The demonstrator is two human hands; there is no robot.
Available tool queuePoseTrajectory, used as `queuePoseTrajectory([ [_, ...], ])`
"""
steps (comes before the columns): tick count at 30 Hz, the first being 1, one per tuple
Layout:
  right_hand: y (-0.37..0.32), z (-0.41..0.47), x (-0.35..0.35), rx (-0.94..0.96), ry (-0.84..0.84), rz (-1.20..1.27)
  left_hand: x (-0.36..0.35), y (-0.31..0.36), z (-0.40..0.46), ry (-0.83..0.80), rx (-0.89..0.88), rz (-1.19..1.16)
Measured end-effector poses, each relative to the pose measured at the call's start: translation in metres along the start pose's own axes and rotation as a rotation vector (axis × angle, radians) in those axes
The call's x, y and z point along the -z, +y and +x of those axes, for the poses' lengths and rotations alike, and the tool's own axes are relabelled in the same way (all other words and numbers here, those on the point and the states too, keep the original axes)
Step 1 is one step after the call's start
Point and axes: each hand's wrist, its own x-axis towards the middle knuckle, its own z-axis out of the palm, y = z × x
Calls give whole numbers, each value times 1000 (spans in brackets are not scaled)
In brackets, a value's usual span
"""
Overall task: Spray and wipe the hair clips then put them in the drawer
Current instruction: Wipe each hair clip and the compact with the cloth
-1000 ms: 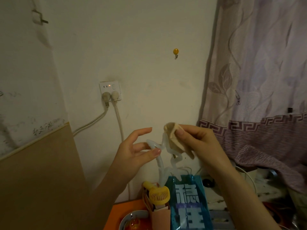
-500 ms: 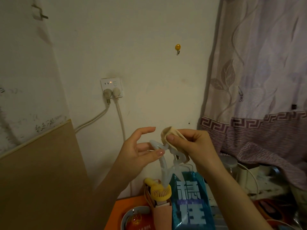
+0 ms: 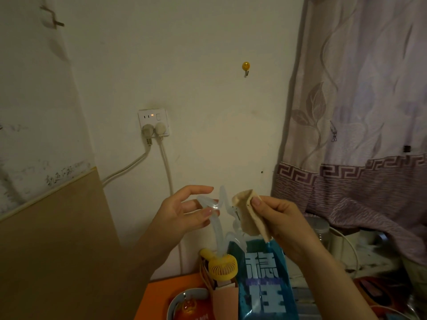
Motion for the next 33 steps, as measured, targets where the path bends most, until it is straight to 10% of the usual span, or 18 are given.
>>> queuePoseTrajectory([
  [11, 12, -1, -12, -81, -54, 138, -2, -2, 0, 15, 35, -114],
  [33, 12, -12, -30, 240, 352, -6, -49, -5, -11, 408, -158, 23],
])
